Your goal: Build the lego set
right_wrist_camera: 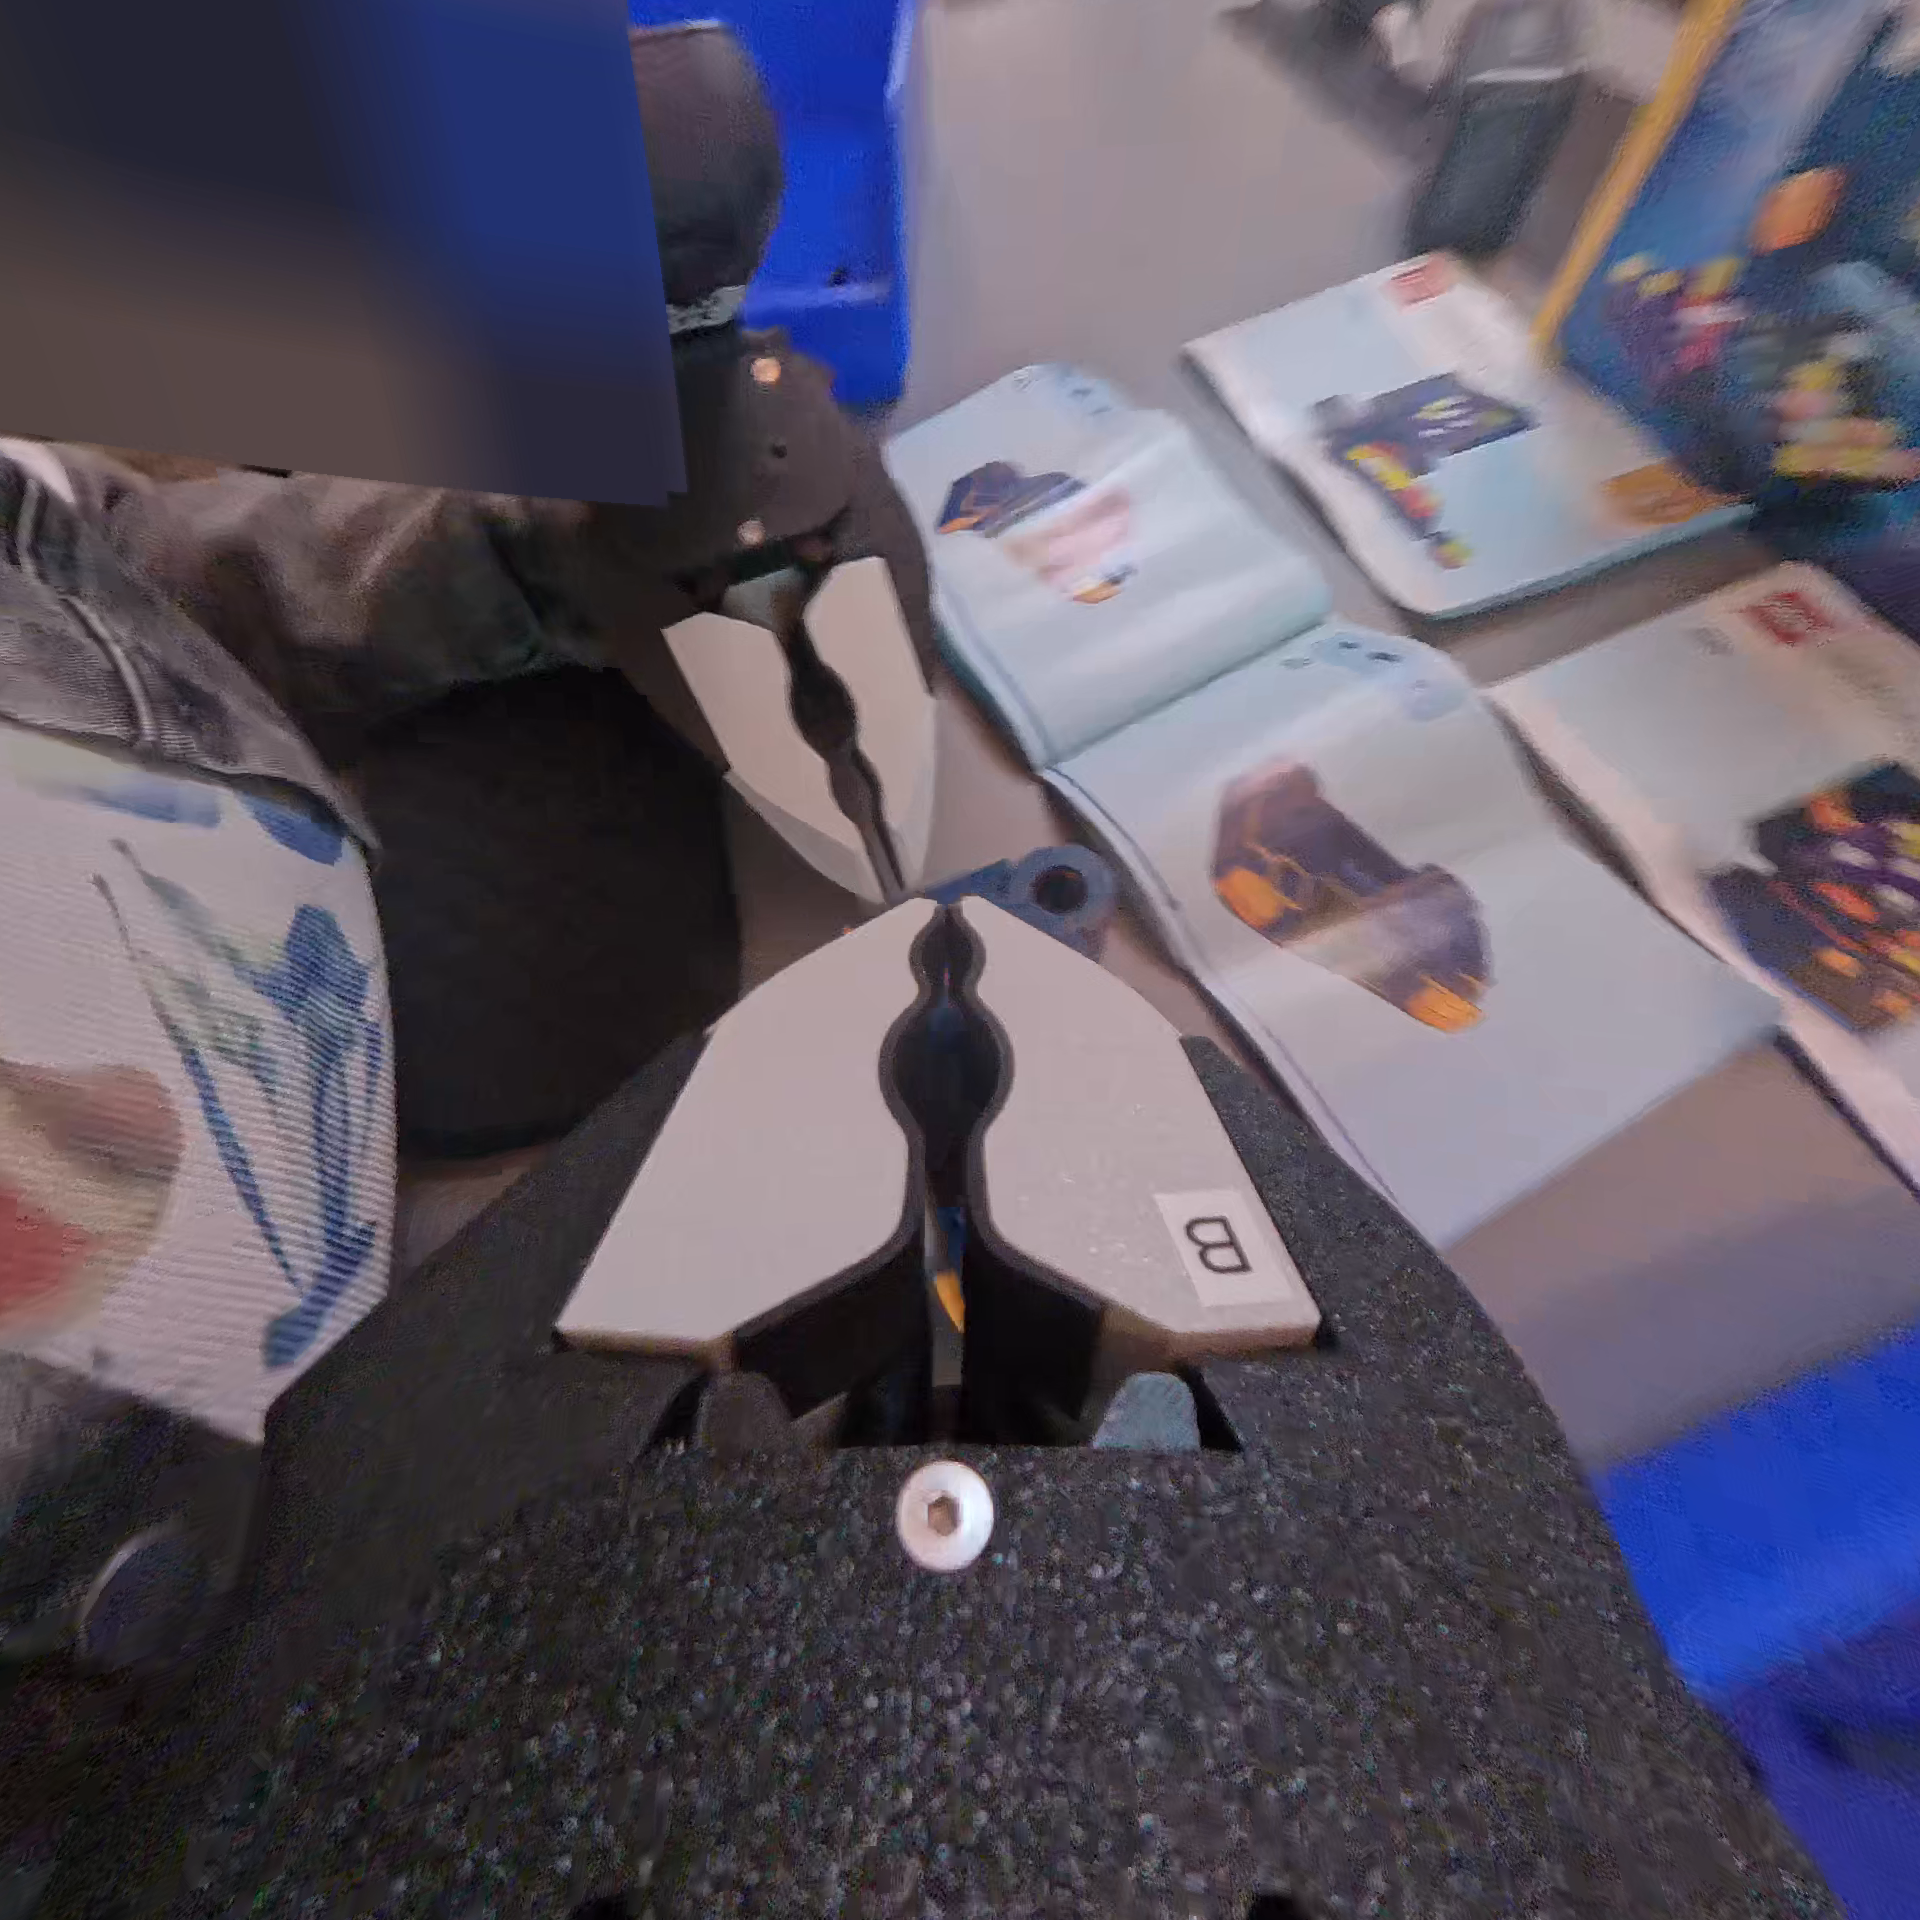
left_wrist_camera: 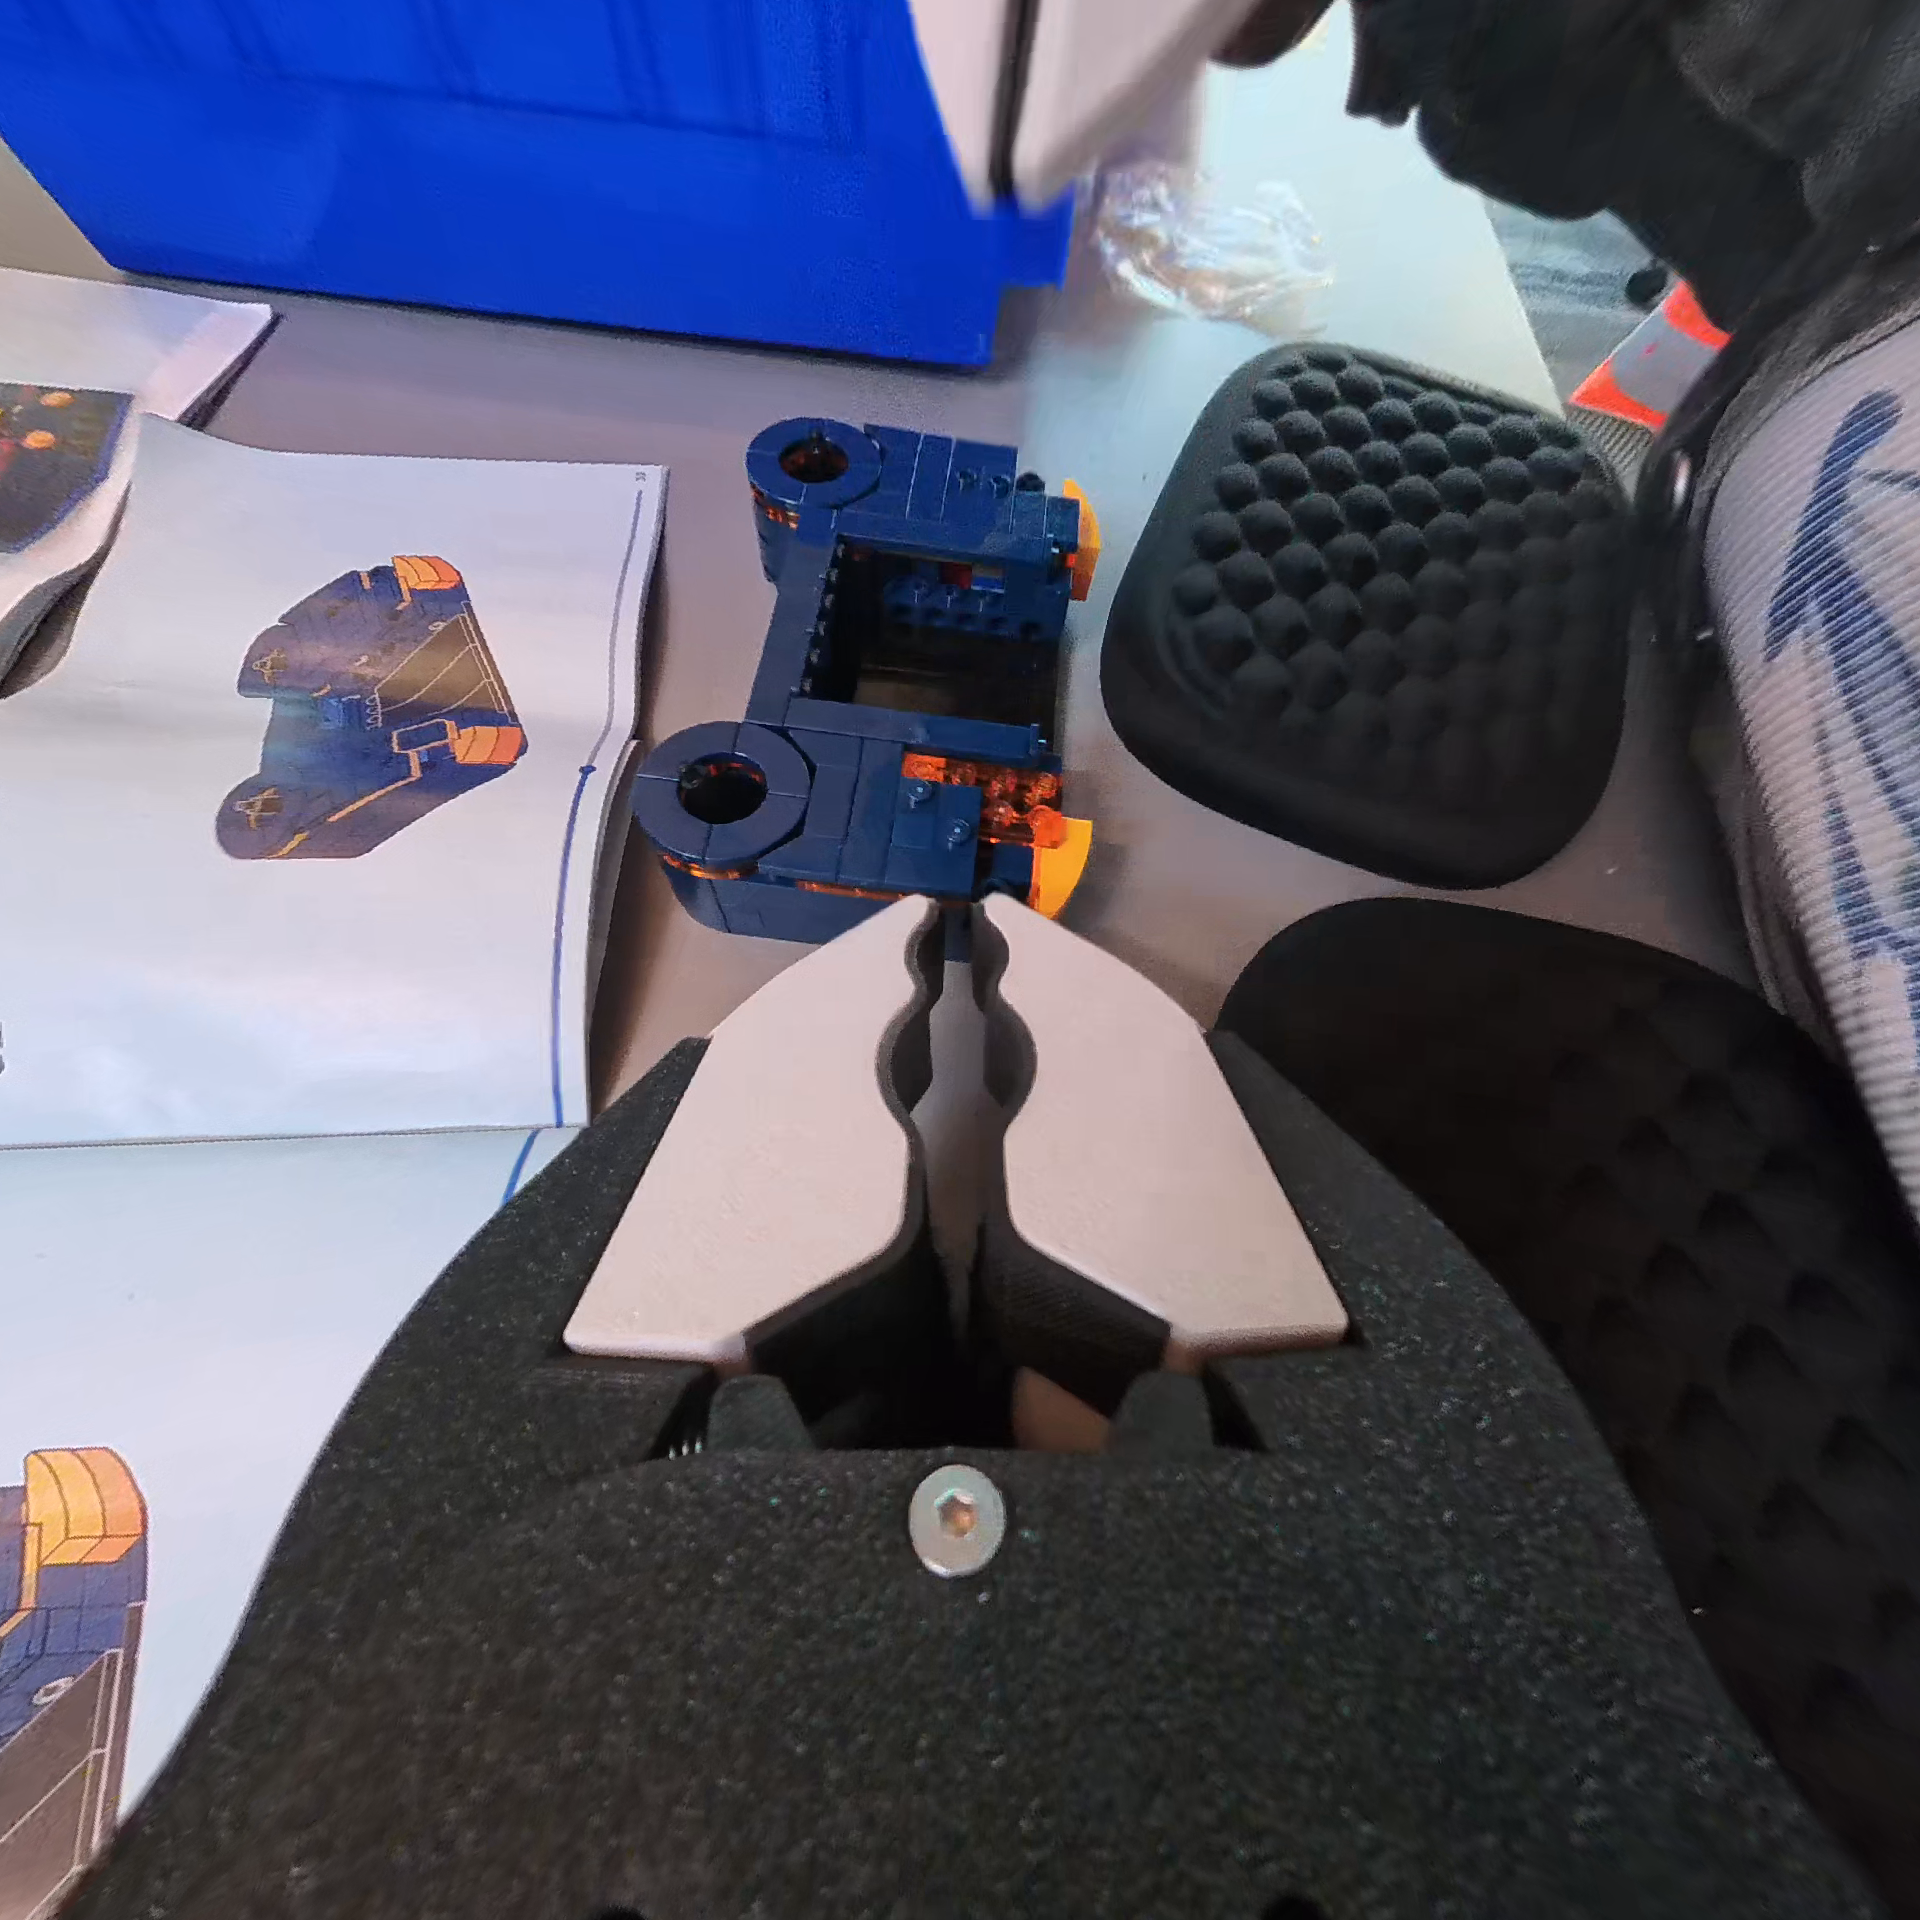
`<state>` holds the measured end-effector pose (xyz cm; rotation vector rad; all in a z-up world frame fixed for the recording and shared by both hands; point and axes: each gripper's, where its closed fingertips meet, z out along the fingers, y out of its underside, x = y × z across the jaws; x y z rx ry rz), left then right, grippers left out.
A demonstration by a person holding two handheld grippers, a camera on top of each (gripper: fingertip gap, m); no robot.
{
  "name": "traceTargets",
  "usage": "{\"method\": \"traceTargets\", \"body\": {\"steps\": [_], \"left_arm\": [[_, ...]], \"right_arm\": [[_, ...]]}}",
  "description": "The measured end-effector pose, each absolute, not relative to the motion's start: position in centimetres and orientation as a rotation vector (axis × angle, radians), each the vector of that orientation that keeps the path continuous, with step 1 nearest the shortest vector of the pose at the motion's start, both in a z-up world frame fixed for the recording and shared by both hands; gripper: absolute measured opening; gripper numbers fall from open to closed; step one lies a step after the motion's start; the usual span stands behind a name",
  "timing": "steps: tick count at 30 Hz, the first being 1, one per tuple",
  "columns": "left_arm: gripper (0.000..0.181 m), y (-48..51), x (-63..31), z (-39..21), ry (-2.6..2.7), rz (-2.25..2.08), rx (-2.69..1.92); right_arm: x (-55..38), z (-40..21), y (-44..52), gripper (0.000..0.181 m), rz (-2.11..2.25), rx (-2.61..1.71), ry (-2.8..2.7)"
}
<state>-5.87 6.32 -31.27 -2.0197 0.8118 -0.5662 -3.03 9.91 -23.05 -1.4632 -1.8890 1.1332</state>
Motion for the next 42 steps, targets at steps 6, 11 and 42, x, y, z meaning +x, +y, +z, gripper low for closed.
{"method": "traceTargets", "body": {"steps": [6, 11, 42], "left_arm": [[0.029, 6.3, -6.1, -30.1, 0.759, -0.646, -1.959], [0.089, 5.6, -5.9, -29.1, 0.792, -0.661, -1.869], [0.002, 3.8, -8.3, -22.9, 0.629, -0.685, -1.386]], "right_arm": [[2.9, -21.4, 15.6, 0.046, 0.989, -1.568, -1.722], [7.9, -18.4, 21.8, 0.055, 0.822, -1.661, -1.617], [8.4, -33.6, 28.8, 0.008, 0.23, -1.4, -2.652]]}}
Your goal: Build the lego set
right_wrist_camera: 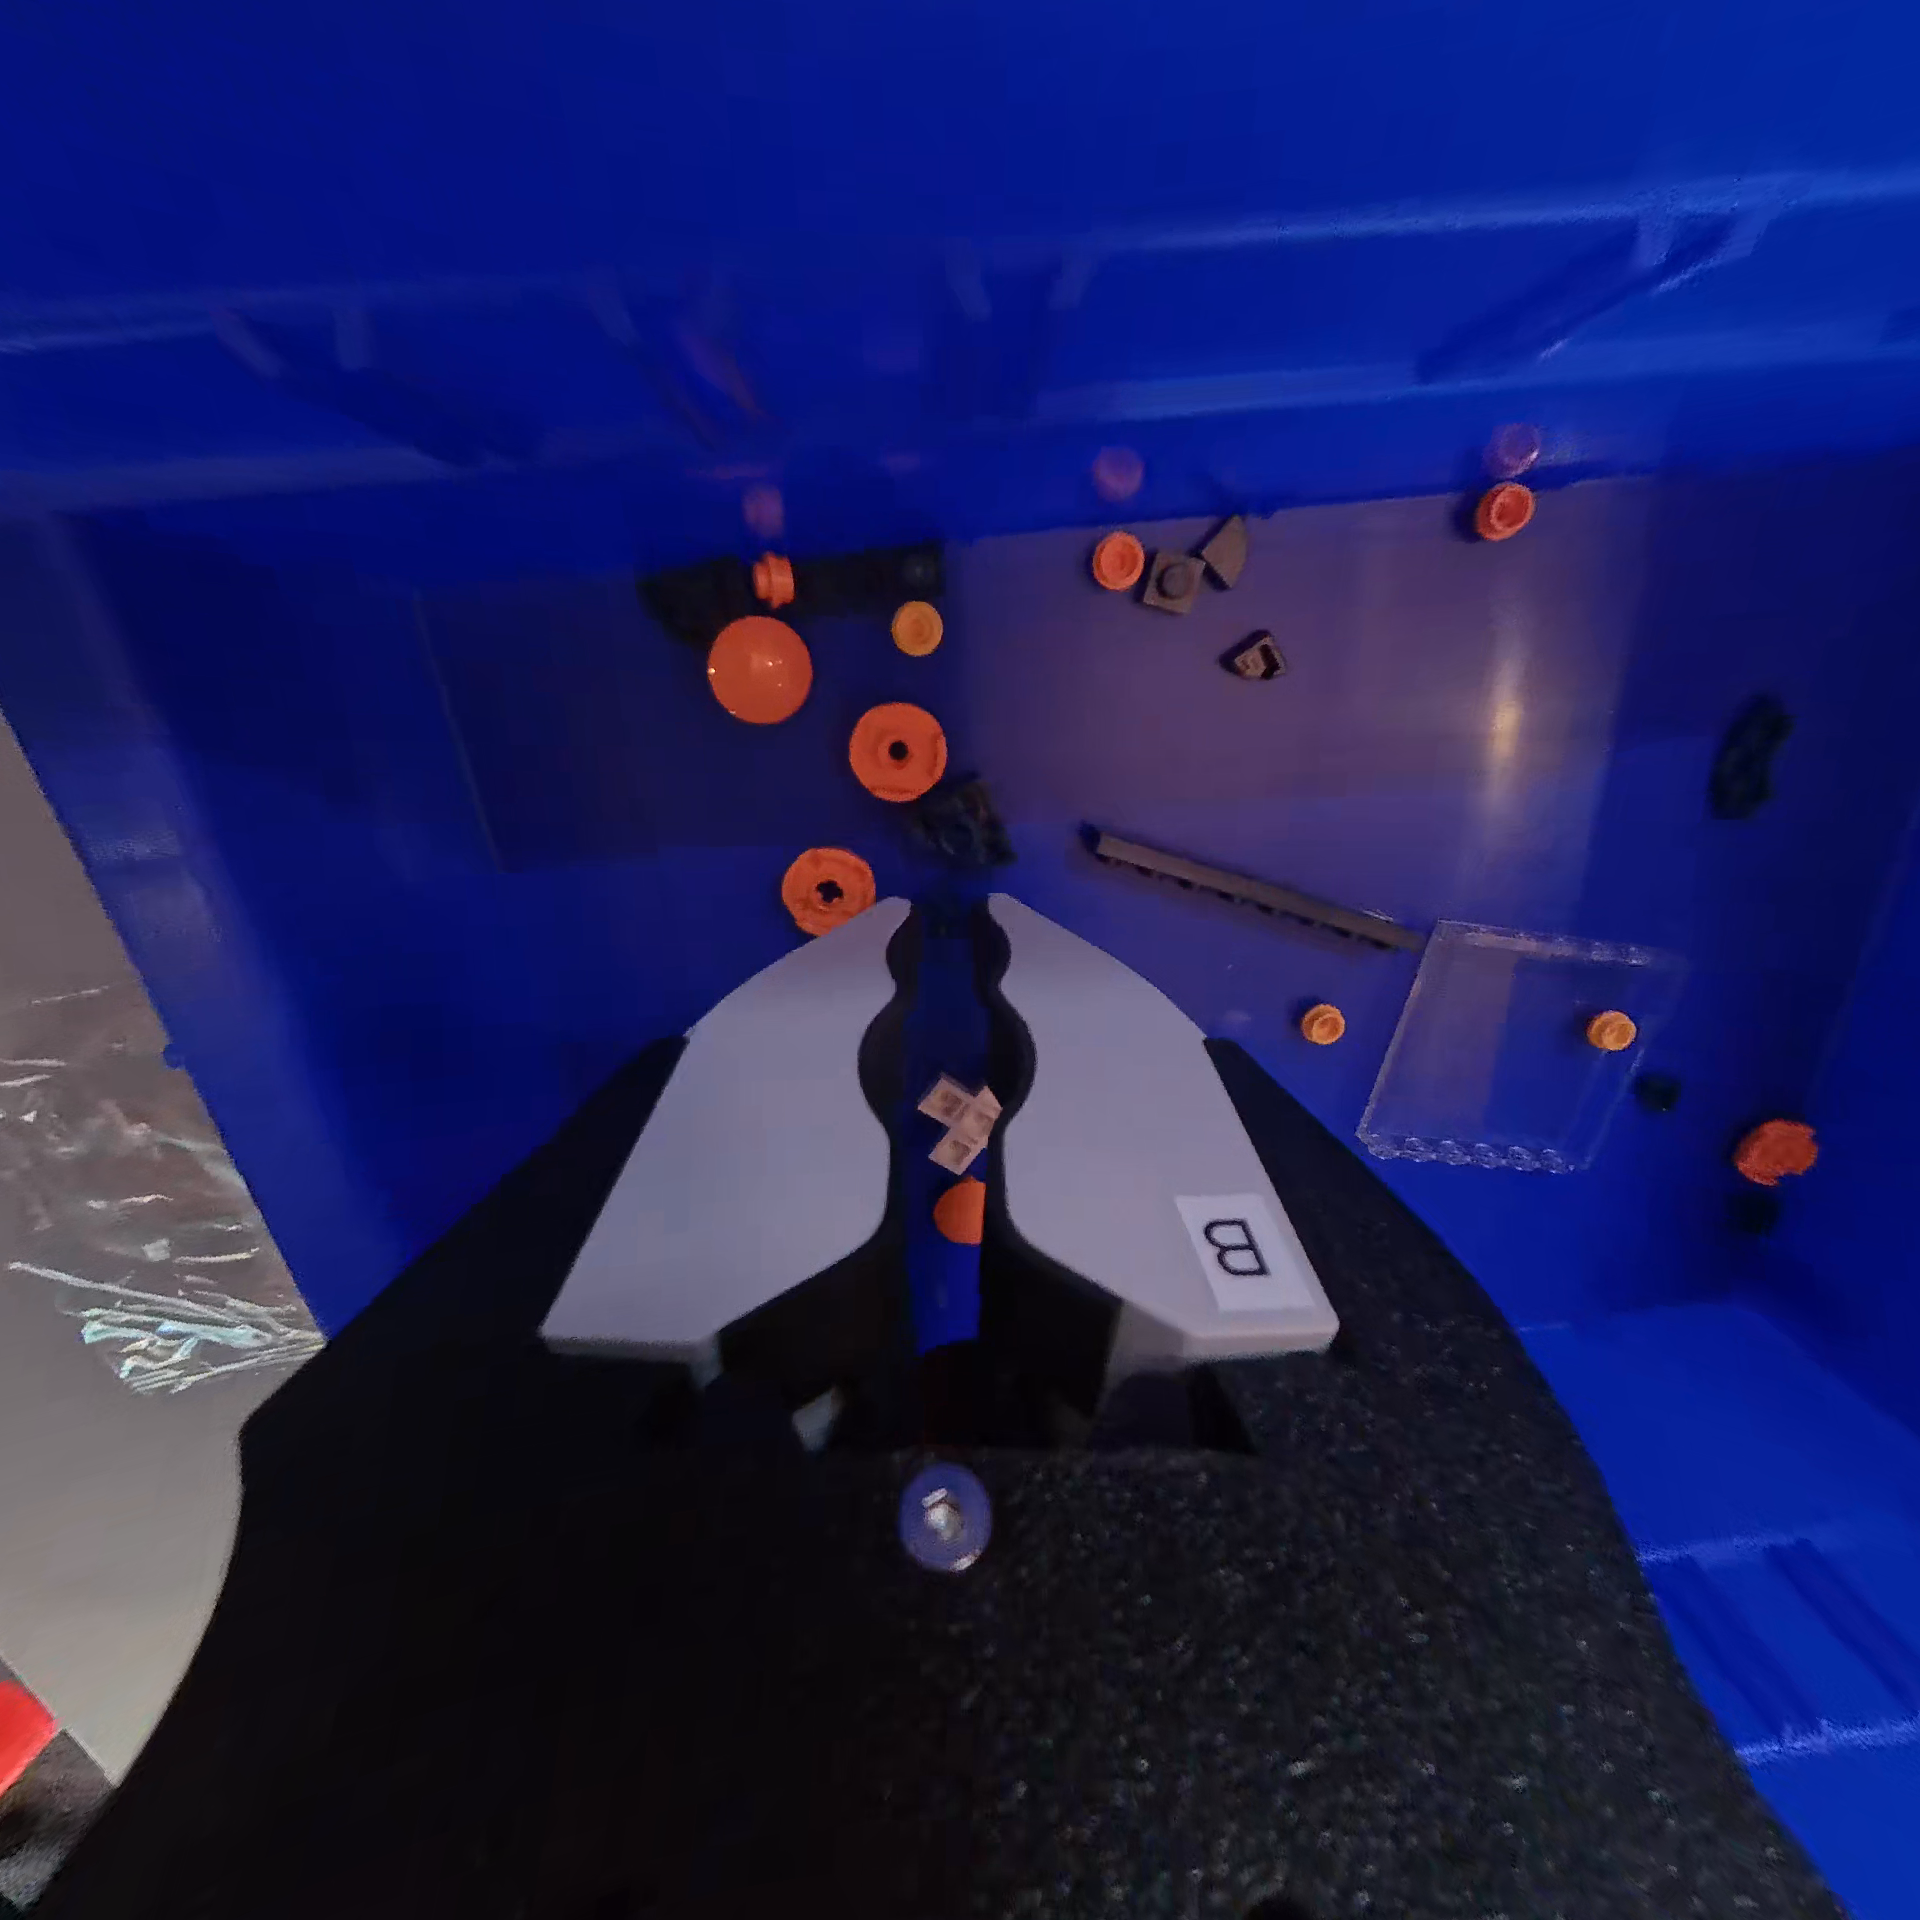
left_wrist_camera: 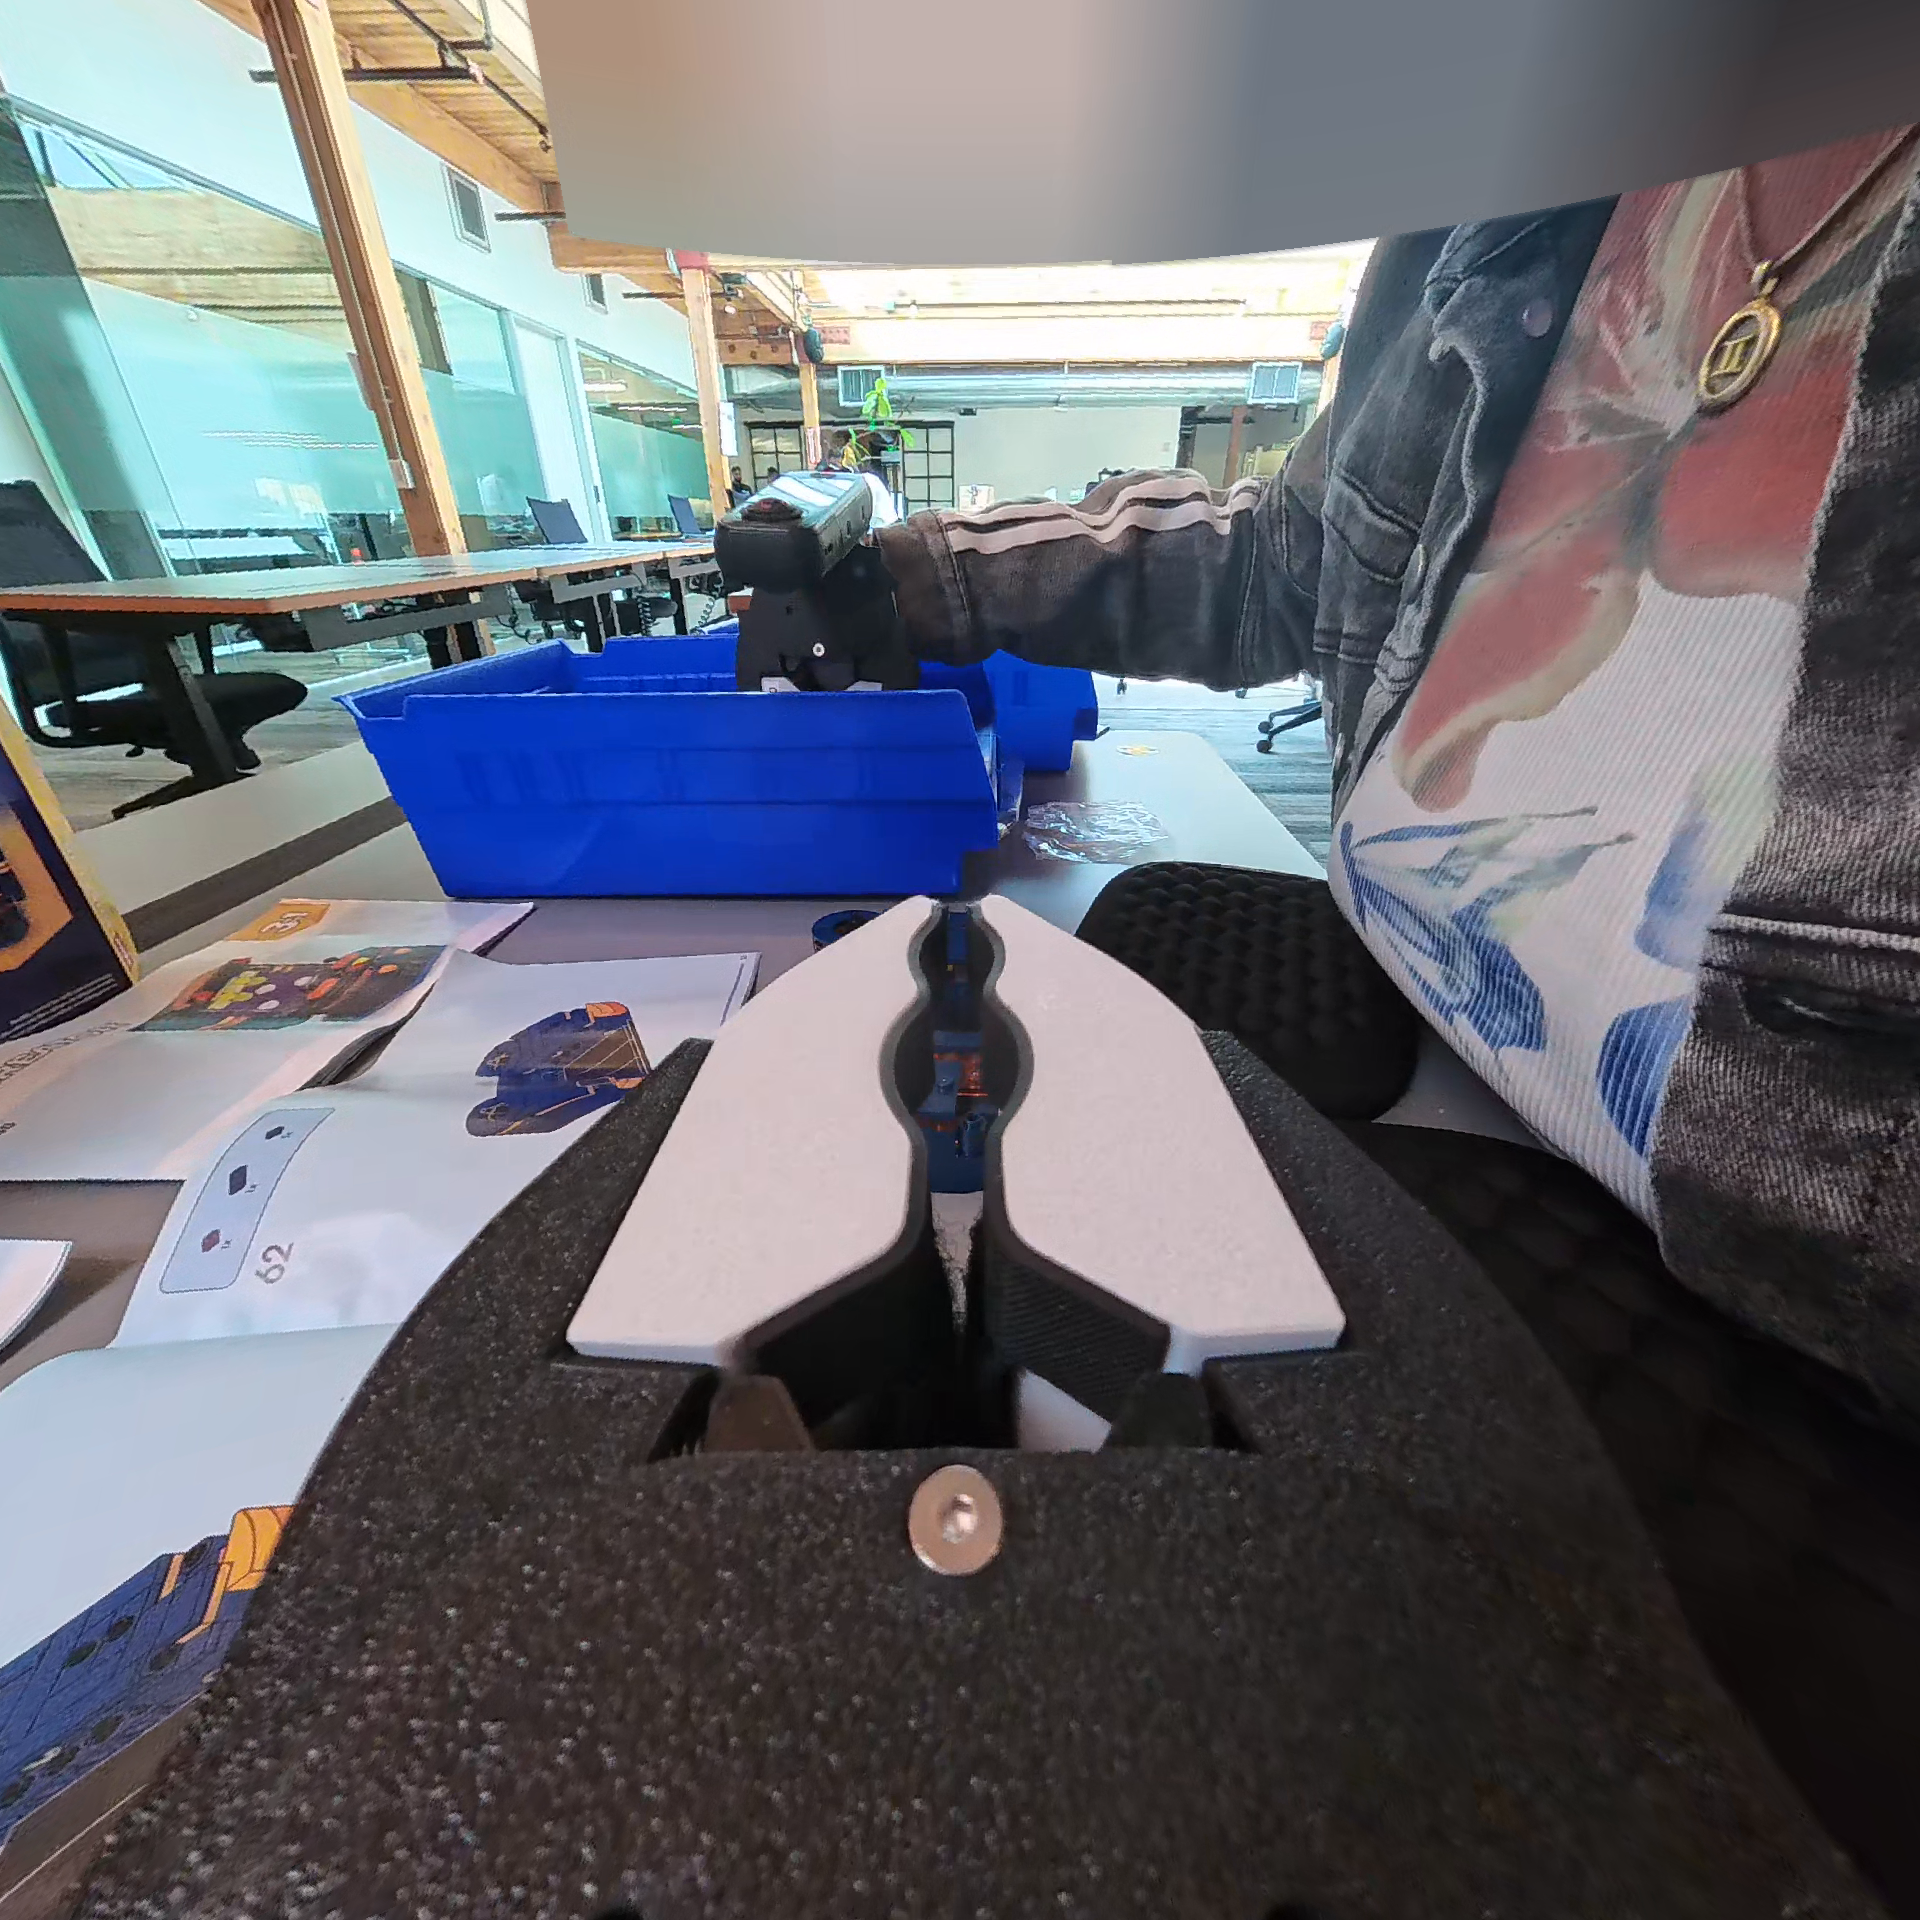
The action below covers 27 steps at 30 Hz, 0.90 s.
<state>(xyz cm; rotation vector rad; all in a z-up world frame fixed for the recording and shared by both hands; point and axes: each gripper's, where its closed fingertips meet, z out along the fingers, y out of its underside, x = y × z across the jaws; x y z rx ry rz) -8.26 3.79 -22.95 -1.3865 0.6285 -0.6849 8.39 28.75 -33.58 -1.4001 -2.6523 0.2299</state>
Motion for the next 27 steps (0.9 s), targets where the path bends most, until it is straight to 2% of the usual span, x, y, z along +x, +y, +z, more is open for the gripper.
{"method": "traceTargets", "body": {"steps": [1, 15, 19, 21, 27], "left_arm": [[0.003, 3.8, -8.3, -22.9, 0.628, -0.686, -1.385], [0.004, 3.7, -7.7, -23.1, 0.664, -0.645, -1.383], [0.006, 4.3, -7.8, -23.1, 0.646, -0.573, -1.392], [0.012, 5.0, -7.9, -22.9, 0.644, -0.473, -1.403], [0.014, 5.6, -7.3, -23.1, 0.67, -0.378, -1.408]], "right_arm": [[8.2, -33.6, 29.0, 0.002, 0.221, -1.398, -2.631], [7.9, -29.3, 28.7, 0.0, 0.427, -1.544, -2.312], [5.8, -25.0, 25.1, 0.0, 0.863, -1.605, -2.117], [4.9, -22.8, 23.1, 0.0, 1.007, -1.637, -2.05], [6.2, -24.6, 25.6, 0.0, 0.576, -1.624, -2.136]]}}
